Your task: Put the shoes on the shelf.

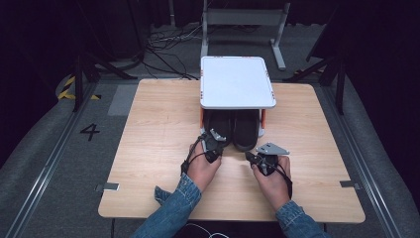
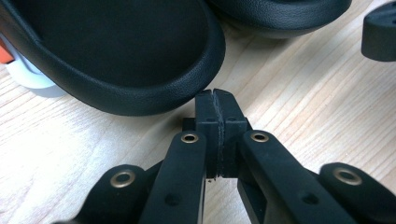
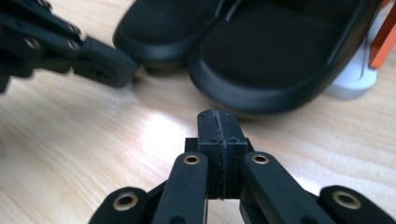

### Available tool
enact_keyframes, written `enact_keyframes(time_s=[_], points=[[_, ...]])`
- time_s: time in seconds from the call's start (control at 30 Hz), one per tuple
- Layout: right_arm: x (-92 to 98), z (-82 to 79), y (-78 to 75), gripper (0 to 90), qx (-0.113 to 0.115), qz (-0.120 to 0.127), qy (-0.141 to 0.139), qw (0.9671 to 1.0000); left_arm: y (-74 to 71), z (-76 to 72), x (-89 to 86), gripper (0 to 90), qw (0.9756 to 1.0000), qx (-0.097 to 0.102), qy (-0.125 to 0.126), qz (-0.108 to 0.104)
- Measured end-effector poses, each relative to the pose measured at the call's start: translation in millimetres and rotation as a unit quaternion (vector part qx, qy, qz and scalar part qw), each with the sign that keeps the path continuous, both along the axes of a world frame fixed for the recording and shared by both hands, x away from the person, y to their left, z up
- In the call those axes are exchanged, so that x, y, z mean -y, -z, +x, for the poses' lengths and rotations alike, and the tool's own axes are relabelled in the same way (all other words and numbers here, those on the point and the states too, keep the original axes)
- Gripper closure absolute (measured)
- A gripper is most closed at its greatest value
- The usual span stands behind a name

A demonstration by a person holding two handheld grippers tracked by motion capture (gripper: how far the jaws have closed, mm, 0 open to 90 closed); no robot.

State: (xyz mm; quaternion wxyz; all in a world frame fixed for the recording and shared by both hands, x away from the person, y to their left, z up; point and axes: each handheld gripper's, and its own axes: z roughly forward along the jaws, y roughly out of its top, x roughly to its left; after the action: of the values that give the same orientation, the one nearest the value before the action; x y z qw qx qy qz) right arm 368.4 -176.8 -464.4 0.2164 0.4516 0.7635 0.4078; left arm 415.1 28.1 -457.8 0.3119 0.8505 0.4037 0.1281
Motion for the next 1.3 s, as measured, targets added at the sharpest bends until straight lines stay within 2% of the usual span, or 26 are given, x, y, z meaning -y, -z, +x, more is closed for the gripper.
enact_keyframes(time_s=[0.03,0.1,0.23,0.3,0.47,0.67,0.8,0.83,0.9,1.0,1.03,1.1,1.13,1.2,1.27,1.3], points=[[-1.4,3.5,1.5,90.0,-0.001,0.001,0.004,1.0,0.2,0.9,0.4,89.9,1.0,-0.002,0.001,-0.002],[-1.6,10.7,5.5,90.0,-0.003,0.0,0.014,0.9999,-0.9,2.9,0.1,89.8,1.0,0.008,-0.002,-0.001],[1.3,22.2,8.2,90.0,0.002,-0.012,0.037,0.9993,-5.5,8.7,-0.5,89.6,0.9998,0.013,-0.008,-0.01],[4.5,30.9,8.8,90.0,0.0,-0.008,0.04,0.9992,-5.7,11.6,0.8,89.6,0.9998,0.01,-0.006,-0.015],[3.9,43.7,8.3,90.0,-0.004,-0.012,0.04,0.9991,-3.0,8.6,6.9,89.2,0.9999,0.001,0.004,-0.01],[4.7,43.8,8.8,90.0,-0.004,-0.005,0.039,0.9992,6.4,16.9,4.8,89.7,0.9998,-0.013,-0.008,-0.007],[3.5,44.9,8.6,90.0,-0.003,-0.002,0.037,0.9993,6.1,21.7,4.3,89.9,0.9998,0.001,-0.02,-0.004],[2.4,45.7,8.8,90.0,-0.004,-0.002,0.037,0.9993,6.0,24.4,2.9,89.9,0.9996,0.0,-0.027,-0.002],[0.4,48.0,9.1,90.0,-0.005,-0.003,0.035,0.9994,7.3,28.8,2.3,90.0,0.9994,-0.013,-0.029,-0.012],[-0.4,52.5,8.2,90.0,-0.007,-0.003,0.033,0.9994,10.1,31.2,8.1,89.9,0.9993,0.008,-0.036,0.001],[-0.2,52.8,7.7,90.0,-0.008,-0.003,0.032,0.9995,9.9,31.0,8.7,89.5,0.9993,0.006,-0.036,-0.001],[-0.2,52.5,7.5,90.0,-0.007,-0.007,0.03,0.9995,9.8,30.1,8.4,85.9,0.9995,0.003,-0.032,-0.005],[0.3,52.3,7.4,88.2,-0.007,-0.009,0.026,0.9996,9.3,28.8,7.7,83.0,0.9996,-0.005,-0.026,-0.008],[2.3,50.7,4.5,84.5,-0.004,-0.001,0.022,0.9997,7.7,23.9,5.4,80.9,0.9996,-0.012,-0.018,-0.02],[7.0,46.2,-3.9,82.6,-0.002,0.004,0.014,0.9999,-0.7,14.8,-0.7,76.3,0.9996,-0.01,-0.009,-0.025],[7.0,46.2,-3.9,82.6,-0.002,0.004,0.014,0.9999,-0.7,14.8,-0.7,72.8,0.9996,-0.01,-0.009,-0.025]])
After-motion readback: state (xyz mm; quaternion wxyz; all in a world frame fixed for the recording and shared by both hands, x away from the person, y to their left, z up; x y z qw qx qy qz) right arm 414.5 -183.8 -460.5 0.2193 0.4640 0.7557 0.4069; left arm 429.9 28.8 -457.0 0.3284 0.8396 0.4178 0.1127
